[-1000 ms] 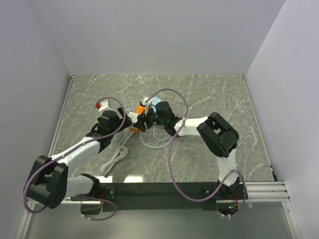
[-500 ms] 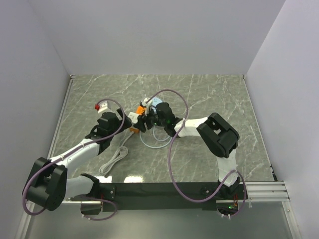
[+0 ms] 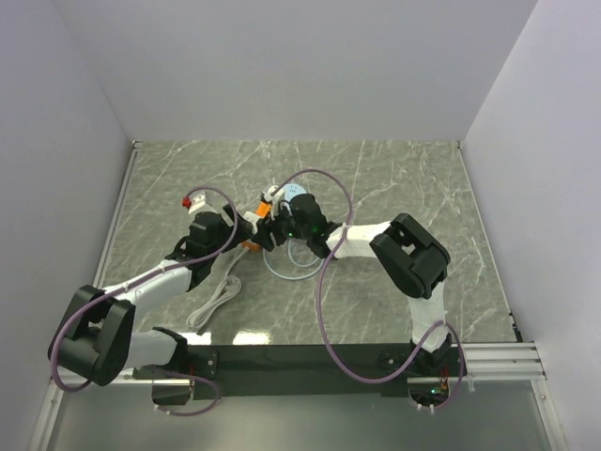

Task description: Insert the plug

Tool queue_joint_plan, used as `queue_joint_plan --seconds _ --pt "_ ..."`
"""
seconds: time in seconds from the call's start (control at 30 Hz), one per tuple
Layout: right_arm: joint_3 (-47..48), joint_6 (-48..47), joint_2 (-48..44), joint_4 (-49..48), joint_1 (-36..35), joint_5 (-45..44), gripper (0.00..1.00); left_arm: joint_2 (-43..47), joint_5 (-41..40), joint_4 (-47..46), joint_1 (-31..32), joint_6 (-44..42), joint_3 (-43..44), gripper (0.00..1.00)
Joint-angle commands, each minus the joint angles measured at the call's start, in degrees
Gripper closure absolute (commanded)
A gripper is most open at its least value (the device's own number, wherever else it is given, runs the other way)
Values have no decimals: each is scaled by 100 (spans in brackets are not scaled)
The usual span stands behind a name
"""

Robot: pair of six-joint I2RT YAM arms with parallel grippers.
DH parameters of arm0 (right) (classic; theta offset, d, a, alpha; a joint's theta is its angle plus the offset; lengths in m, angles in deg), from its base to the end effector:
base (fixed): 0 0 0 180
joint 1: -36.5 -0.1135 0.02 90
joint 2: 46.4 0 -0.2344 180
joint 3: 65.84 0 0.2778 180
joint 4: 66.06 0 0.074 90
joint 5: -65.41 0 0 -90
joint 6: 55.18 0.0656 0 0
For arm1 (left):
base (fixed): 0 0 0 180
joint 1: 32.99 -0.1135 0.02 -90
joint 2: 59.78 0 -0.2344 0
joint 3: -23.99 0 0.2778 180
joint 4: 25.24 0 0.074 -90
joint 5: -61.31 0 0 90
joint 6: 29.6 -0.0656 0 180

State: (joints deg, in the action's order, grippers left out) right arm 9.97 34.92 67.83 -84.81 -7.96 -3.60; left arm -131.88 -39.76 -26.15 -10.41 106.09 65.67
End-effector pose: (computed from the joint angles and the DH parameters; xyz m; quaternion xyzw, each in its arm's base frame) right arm 0.3127 0.3398 0.1091 -0.4006 0.7047 0.3525 0.4676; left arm 0.2892 -0.1066 0.1277 -0.2198 0.8327 -0.2124 0.4617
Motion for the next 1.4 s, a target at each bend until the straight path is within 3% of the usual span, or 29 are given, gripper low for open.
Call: queue_joint_plan --seconds 0.0,0.23,0.53,0.83,1.37 --pt "127 43 46 565 -71 -210 100 -217 17 522 18 -148 -241 14" --pt "180 43 2 661 -71 -227 100 -270 -97 451 0 -192 -205 34" --pt "250 95 -24 723 -62 -183 100 -410 -62 416 -79 -157 -302 52" --pt "347 122 46 828 -88 -139 100 -762 192 337 -114 -87 -293 64" --pt "750 78 248 1505 -255 -605 100 -1439 615 -138 -149 177 -443 67"
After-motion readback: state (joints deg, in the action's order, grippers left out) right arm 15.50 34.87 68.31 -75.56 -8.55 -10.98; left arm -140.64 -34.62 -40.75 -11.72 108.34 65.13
